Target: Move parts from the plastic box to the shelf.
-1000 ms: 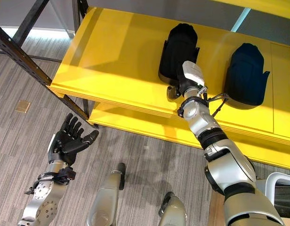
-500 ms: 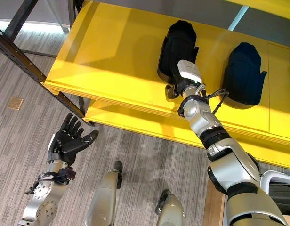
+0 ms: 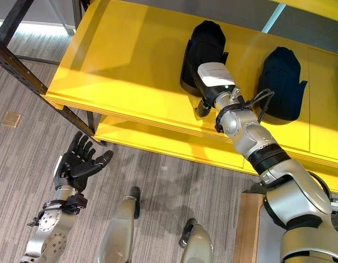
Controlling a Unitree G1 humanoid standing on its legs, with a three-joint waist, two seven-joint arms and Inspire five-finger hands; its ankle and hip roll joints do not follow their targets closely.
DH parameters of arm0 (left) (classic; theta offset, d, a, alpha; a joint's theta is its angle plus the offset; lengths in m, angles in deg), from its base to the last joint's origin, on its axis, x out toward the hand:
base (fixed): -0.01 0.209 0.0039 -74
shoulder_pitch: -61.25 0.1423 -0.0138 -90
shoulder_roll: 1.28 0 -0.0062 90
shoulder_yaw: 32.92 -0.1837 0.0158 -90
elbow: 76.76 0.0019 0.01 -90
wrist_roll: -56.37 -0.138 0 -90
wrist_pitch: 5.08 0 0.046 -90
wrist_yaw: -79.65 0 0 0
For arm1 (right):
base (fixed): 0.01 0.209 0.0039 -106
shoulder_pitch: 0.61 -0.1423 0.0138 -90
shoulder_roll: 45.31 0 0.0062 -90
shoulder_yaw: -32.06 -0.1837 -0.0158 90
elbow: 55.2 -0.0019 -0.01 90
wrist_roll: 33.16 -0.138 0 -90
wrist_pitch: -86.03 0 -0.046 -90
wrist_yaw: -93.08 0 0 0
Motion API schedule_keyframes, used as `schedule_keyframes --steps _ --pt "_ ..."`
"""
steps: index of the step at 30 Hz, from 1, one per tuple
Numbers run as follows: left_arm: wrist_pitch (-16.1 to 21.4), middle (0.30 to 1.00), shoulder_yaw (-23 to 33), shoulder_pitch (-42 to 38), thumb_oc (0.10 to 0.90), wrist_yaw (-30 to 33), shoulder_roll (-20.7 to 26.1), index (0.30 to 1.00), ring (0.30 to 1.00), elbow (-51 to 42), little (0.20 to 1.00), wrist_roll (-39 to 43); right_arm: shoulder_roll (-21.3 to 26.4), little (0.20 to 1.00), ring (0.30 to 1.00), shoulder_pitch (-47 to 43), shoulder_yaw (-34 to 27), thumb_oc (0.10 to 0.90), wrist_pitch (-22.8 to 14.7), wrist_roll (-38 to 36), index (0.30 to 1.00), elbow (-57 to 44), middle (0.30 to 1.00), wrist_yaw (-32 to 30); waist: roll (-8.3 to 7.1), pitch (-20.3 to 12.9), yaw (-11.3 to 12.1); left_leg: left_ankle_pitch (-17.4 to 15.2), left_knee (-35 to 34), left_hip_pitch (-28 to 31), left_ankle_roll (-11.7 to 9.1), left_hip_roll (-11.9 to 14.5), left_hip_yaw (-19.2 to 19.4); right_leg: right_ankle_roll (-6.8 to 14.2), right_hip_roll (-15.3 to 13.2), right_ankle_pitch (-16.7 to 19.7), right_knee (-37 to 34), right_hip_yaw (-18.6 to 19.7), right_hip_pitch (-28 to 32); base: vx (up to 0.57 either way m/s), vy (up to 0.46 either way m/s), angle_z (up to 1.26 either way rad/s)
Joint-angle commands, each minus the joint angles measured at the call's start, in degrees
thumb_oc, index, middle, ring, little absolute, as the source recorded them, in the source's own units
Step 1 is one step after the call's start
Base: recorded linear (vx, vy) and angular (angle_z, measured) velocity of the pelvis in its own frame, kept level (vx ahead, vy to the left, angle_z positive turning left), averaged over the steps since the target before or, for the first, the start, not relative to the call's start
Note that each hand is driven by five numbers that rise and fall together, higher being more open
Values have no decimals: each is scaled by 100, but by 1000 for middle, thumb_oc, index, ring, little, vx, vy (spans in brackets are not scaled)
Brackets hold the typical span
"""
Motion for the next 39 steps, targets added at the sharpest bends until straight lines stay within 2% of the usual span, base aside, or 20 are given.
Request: schedule_keyframes --steps 1,24,39 --pt "574 1000 312 14 900 -51 268 1000 1000 -647 1000 -72 492 1000 1000 -526 -94 900 -160 120 1000 -530 1000 -158 22 -275 -29 -104 -7 124 -295 523 -351 -236 115 -22 -161 208 446 0 0 0" --pt "540 1000 316 9 900 -9 232 1000 1000 -639 1000 -108 591 1000 1000 -252 -226 900 -211 102 1000 -875 1000 -67 8 -213 -72 -91 -20 120 -288 532 -330 -243 133 -13 -150 243 403 0 0 0" --pt "506 1000 340 36 900 39 183 1000 1000 -596 1000 -189 505 1000 1000 465 -668 900 -214 47 1000 -1139 1000 -89 53 -151 -149 -104 4 119 -275 545 -308 -255 129 -30 -103 274 350 0 0 0"
